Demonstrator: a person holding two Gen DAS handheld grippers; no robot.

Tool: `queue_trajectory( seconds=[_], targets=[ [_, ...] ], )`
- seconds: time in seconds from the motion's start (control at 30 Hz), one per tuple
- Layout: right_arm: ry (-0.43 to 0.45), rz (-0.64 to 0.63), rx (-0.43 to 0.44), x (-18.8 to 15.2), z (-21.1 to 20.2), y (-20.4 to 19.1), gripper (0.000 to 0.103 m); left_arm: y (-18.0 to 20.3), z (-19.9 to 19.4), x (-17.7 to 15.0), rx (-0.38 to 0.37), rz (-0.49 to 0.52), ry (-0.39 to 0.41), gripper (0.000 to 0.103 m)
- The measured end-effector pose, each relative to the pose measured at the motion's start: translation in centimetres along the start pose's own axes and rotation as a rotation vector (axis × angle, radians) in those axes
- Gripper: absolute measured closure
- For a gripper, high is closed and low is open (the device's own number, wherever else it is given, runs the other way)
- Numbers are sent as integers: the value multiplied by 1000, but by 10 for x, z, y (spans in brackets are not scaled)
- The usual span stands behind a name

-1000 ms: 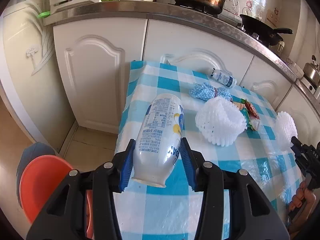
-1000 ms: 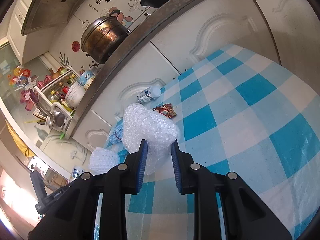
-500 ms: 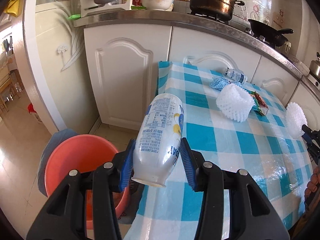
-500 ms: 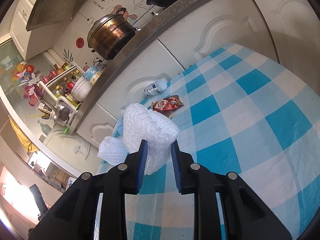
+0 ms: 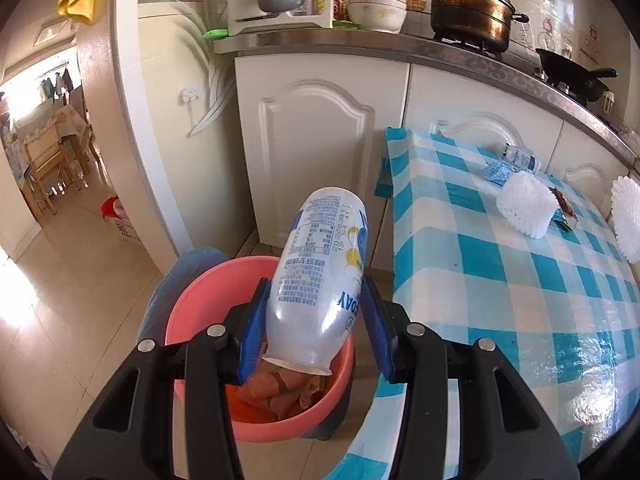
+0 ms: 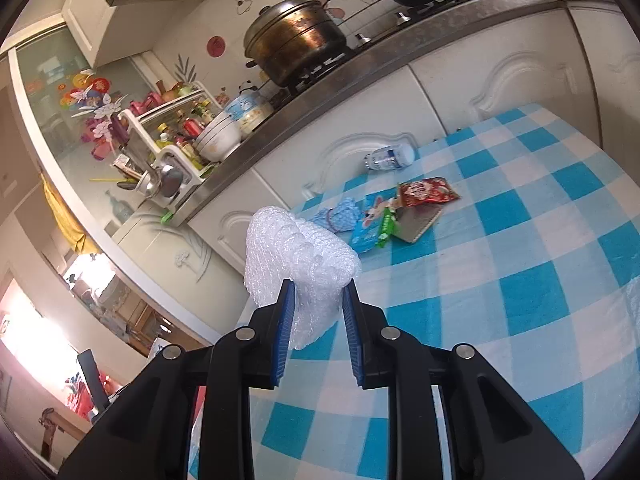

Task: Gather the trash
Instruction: 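Carry the bottle and foam net over the red bucket with both tools, then open both tools to drop the bottle and foam net into the bucket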

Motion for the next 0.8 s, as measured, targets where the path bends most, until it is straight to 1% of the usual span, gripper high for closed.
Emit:
queue_trajectory(
  seconds=[0.13, 0.3, 0.6, 0.8],
  targets=[
    [-40, -54, 48, -12, 7, -41, 77, -18, -7, -2, 48, -14, 12, 56],
    [-115, -145, 115, -35, 26, -101, 77, -40, -15, -4, 123, -24, 16, 56],
    [-241, -328, 210, -84, 61, -202, 77, -67, -14, -15, 177, -48, -4, 56],
    [-318, -429, 236, -119, 89, -248, 76, -91, -7, -22, 186, -99, -21, 56]
  ],
)
Point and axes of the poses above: each gripper's, at about its wrist camera, not at the fingertips, and z roughly the way its jaws point, y to its right, x to its top, the point moved 5 cm from there along z, roughly the way its jaws point, and after that the axes turned 13 degrees about -x, right-handed, at the moved point
